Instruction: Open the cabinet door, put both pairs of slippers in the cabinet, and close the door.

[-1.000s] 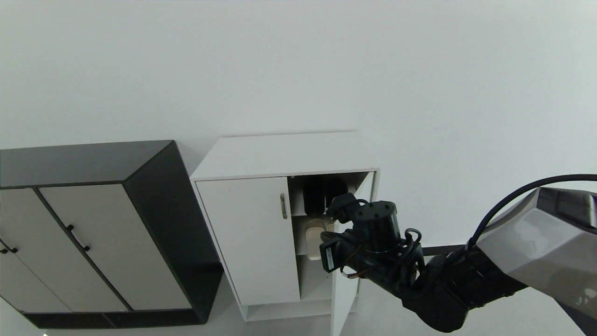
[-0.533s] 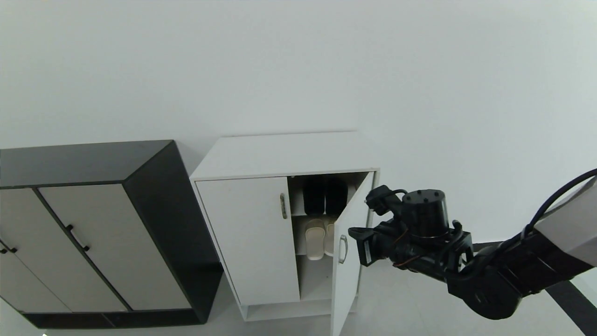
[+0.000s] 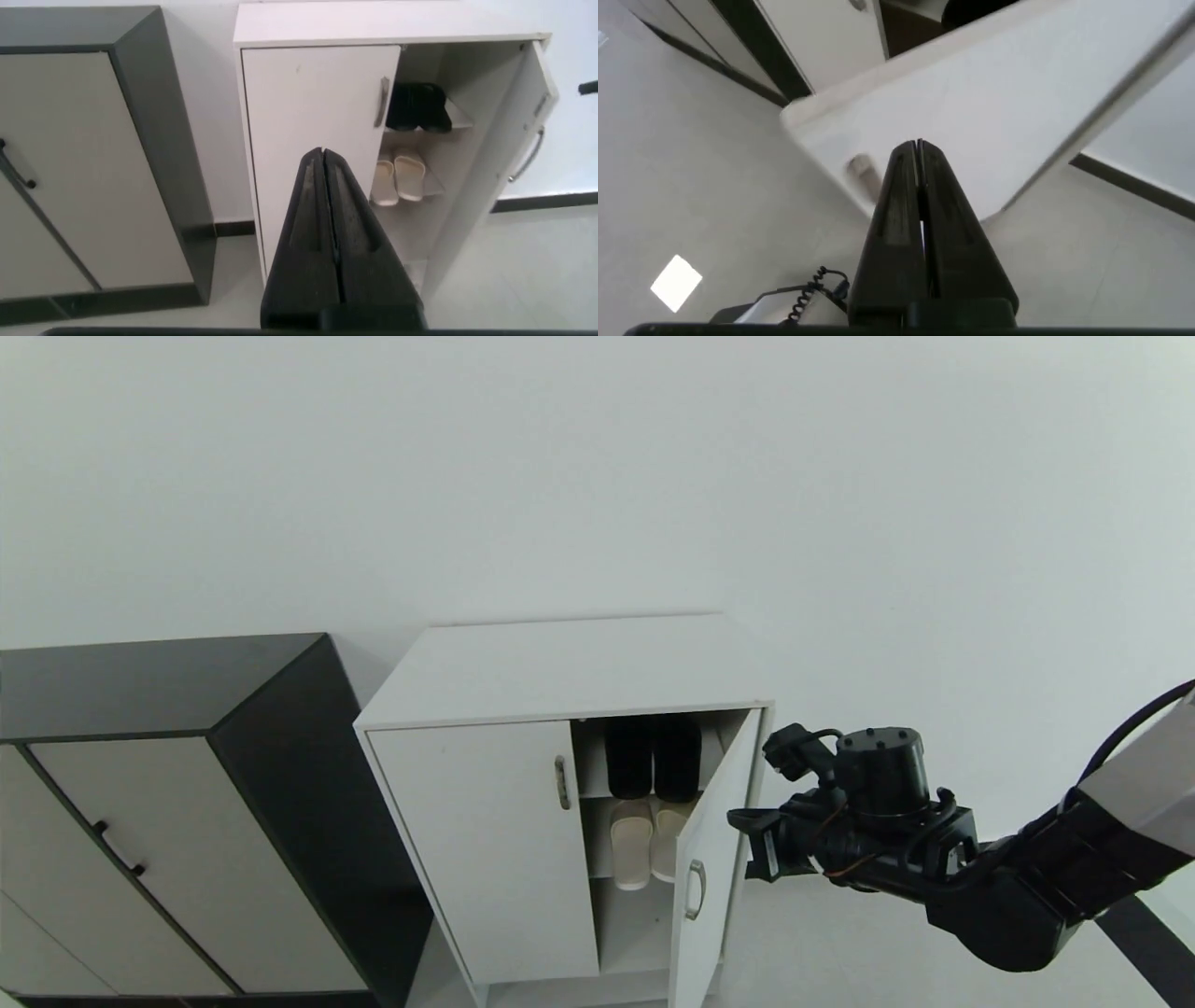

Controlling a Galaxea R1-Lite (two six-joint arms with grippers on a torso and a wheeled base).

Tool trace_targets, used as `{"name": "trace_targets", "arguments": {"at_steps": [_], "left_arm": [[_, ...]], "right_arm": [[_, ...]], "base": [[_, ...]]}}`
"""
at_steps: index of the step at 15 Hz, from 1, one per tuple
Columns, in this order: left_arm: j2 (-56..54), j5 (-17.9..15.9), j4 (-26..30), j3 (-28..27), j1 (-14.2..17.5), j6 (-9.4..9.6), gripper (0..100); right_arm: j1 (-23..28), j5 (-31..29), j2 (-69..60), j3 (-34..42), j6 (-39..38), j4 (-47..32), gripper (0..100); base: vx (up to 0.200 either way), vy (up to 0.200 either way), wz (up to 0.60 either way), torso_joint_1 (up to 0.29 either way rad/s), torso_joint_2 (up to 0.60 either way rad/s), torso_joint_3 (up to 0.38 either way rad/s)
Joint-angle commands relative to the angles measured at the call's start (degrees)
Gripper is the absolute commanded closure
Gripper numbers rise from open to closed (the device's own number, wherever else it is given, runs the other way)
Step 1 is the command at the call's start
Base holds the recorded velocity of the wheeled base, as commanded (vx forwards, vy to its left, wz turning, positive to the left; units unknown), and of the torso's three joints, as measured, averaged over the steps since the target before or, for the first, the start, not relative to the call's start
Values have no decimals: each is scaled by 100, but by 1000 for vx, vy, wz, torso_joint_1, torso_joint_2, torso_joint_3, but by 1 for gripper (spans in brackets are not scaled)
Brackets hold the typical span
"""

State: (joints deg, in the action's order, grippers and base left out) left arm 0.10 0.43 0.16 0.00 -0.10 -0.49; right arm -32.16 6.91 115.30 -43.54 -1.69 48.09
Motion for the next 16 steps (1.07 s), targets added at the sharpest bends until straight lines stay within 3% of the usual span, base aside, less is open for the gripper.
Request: {"name": "trace_targets", "arguments": {"at_steps": [1, 16], "left_arm": [[-1, 1, 2, 0, 1, -4, 100], [-1, 1, 2, 0, 1, -4, 100]], "right_arm": [[-36, 12, 186, -40, 46, 7, 100], [8, 3, 1645, -2018, 11, -10, 100]], "base": [[0, 0, 0, 0, 0, 0], [0, 0, 0, 0, 0, 0]]}}
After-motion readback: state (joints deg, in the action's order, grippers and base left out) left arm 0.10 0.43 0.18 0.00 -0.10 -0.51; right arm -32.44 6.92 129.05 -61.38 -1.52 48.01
